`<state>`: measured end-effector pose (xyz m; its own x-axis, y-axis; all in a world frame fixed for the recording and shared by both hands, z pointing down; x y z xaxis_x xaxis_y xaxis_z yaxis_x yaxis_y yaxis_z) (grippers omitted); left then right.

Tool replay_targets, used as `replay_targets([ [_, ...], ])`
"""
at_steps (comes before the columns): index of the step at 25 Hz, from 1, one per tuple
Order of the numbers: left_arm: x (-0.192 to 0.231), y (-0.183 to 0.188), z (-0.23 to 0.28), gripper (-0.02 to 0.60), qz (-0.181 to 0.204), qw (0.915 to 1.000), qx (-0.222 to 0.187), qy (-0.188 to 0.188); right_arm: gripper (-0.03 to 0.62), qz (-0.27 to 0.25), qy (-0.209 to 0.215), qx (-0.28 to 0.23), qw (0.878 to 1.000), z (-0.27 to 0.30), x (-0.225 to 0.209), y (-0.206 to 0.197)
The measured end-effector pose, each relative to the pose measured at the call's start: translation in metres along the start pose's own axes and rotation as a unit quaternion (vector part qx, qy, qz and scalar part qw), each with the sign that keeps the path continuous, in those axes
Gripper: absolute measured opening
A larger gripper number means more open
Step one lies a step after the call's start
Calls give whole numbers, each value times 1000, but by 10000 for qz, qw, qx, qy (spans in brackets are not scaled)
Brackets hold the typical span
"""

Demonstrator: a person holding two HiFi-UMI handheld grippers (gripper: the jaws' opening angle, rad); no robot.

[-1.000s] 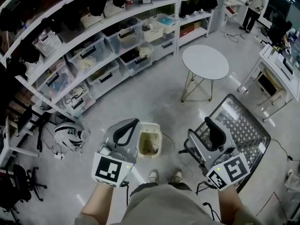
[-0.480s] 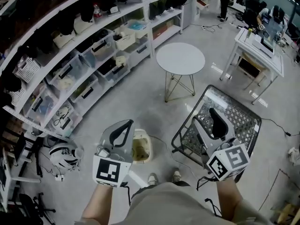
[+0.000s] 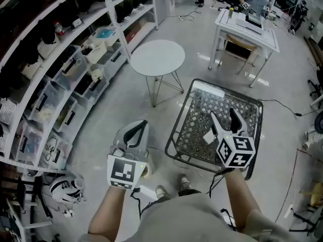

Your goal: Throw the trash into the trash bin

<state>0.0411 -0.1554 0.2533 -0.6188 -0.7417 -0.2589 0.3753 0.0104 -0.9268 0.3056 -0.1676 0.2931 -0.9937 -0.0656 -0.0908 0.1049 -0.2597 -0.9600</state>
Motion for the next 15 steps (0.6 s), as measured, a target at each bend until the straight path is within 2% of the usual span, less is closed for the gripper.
replay_targets([
  [4,-15,-10,49,2,-46,9990,143,-417,347,23,-589,463,9972,25,-40,-47],
  [9,-36,-35,103,2,-288,9951,417,-845,371,75,-1013,1186,9877,54,-72,-121],
  [11,-45,-47,121,2,-396,9929,542,-985,374,302,-1149,1473,9819,63,-83,-150],
  [15,-68,-77,151,2,-534,9884,801,-1176,380,1192,-1332,1906,9652,82,-107,-214],
])
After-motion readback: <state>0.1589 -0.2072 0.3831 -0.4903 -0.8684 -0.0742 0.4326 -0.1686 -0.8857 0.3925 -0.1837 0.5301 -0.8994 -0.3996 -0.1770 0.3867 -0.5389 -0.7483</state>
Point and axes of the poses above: the fingertips, and each gripper's own axes: z forward along the fingers, x to its left, y out of its top, the point moved 2 cm from there along -z, backward along the fingers, and after that the axes turned 9 degrees about -y, right-handed, at the moved point
